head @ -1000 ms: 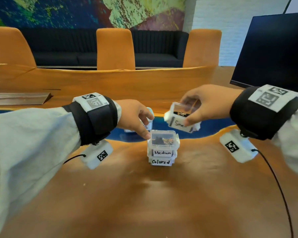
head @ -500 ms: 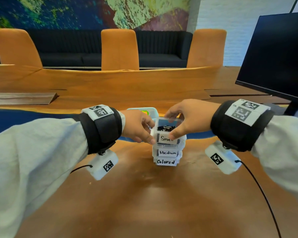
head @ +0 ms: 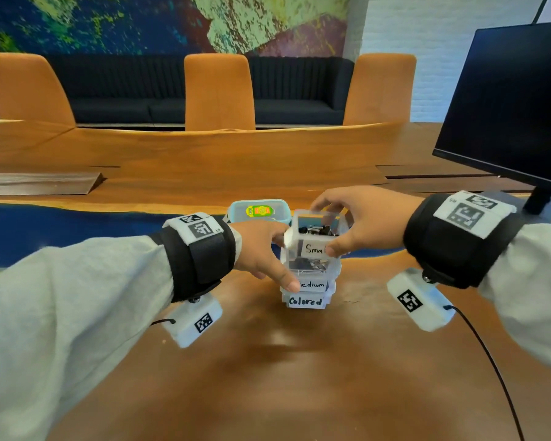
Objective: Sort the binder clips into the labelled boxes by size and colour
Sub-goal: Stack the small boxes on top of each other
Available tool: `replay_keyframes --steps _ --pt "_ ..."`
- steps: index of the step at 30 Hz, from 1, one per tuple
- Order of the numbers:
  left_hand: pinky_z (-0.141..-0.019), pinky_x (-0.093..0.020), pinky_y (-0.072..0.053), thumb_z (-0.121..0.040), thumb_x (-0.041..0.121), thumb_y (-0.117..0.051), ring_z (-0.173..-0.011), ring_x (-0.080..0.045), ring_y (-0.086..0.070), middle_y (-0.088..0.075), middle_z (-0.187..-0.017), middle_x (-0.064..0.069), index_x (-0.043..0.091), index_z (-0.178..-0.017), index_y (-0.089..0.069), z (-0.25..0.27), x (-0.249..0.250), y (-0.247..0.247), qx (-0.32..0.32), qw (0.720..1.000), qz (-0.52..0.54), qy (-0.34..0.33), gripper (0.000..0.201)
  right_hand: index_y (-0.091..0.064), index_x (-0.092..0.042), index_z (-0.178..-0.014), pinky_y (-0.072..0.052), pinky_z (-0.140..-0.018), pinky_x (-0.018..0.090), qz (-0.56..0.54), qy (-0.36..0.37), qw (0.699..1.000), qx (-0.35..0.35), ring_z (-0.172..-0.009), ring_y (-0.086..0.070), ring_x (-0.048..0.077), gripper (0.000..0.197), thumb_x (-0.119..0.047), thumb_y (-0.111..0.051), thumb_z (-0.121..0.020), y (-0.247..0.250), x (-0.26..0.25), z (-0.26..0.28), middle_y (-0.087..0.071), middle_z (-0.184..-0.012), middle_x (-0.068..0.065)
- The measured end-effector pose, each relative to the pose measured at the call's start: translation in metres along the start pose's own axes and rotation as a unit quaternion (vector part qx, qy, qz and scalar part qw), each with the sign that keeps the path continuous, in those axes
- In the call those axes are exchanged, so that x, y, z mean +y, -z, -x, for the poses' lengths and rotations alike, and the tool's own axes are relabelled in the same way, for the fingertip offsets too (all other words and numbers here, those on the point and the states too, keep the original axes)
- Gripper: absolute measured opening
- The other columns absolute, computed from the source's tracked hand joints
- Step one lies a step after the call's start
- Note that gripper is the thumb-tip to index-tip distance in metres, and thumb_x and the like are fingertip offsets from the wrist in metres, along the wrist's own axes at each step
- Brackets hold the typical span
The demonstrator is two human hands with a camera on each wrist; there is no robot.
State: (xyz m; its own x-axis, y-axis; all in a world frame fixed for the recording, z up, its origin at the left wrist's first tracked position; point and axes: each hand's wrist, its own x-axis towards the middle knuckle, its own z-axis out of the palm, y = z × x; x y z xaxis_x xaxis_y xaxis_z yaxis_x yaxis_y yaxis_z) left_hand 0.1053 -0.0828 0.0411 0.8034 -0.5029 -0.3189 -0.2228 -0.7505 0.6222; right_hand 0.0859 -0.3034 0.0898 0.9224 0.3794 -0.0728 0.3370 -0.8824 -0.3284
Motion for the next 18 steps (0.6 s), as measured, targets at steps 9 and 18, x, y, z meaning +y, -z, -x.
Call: replay_keyframes --steps 9,18 --pt "-0.097 -0.036 -0.051 -0.065 0.039 -0.092 -0.112 -0.016 -0.06 -0.062 -0.122 0.009 0.033 -0.133 -0.049 -0.011 0.002 -0.023 0.046 0.989 -0.14 -0.014 0.081 -0.053 -0.028 -0.126 -0.05 -0.079 0.028 0.024 -0.123 0.992 0.019 -0.091 -0.061 0.007 0.065 -0.032 -0.087 -0.071 0.008 0.06 0.016 -0.062 -0.11 -0.011" --pt "-0.087 -0.037 -0.055 -0.055 0.044 -0.09 -0.095 -0.015 -0.068 -0.072 -0.105 0.003 0.04 -0.105 -0.058 -0.001 -0.006 0.016 0.07 0.995 -0.071 -0.023 0.059 -0.05 -0.037 -0.12 -0.053 -0.093 0.04 0.028 -0.174 0.981 -0.077 -0.105 -0.061 0.014 0.073 -0.04 -0.09 -0.06 -0.058 0.069 0.017 -0.061 -0.123 -0.01"
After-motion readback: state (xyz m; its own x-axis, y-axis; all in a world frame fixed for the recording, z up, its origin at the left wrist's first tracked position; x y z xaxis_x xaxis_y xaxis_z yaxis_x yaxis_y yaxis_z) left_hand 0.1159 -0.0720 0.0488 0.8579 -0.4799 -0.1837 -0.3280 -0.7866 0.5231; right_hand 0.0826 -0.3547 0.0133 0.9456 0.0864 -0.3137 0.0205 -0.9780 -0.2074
